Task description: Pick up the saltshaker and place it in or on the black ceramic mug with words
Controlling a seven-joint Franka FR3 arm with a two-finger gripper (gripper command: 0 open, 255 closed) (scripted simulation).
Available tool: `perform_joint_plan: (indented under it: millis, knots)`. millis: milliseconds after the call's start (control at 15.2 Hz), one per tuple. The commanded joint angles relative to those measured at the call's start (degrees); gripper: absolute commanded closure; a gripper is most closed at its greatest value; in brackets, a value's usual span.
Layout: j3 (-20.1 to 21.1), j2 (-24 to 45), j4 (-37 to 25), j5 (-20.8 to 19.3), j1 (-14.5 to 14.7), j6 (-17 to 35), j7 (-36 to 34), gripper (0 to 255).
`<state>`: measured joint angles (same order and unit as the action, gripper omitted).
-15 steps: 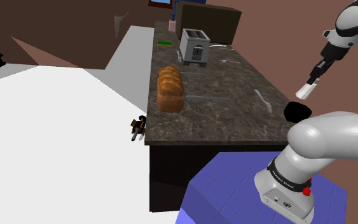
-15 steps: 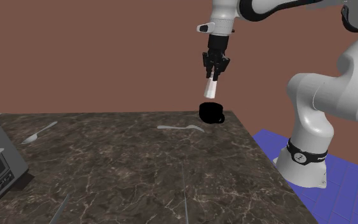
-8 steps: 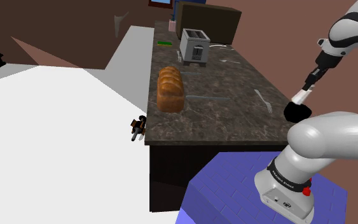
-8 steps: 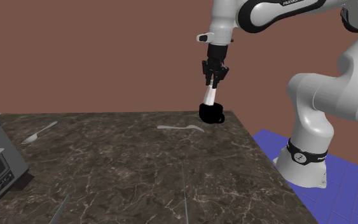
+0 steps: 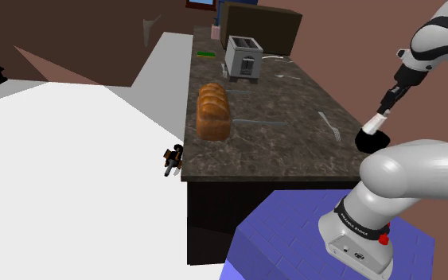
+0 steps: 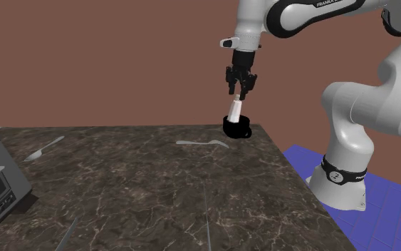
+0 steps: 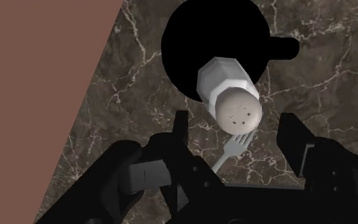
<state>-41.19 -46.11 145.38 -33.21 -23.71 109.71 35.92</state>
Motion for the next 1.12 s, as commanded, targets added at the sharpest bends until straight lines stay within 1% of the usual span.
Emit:
perform_joint_plan:
  millis: [0, 264, 528, 1056]
  knots:
    - [0.0, 0.0, 0.0, 0.0, 0.0, 0.0, 0.0, 0]
    - [0.0, 0.0, 0.0, 0.0, 0.0, 0.0, 0.0, 0]
    - [3.9, -1.45, -5.56, 2.78, 0.29, -7.32, 0.62, 0]
    - [3.9, -1.44, -5.56, 2.78, 0.29, -7.32, 0.63, 0]
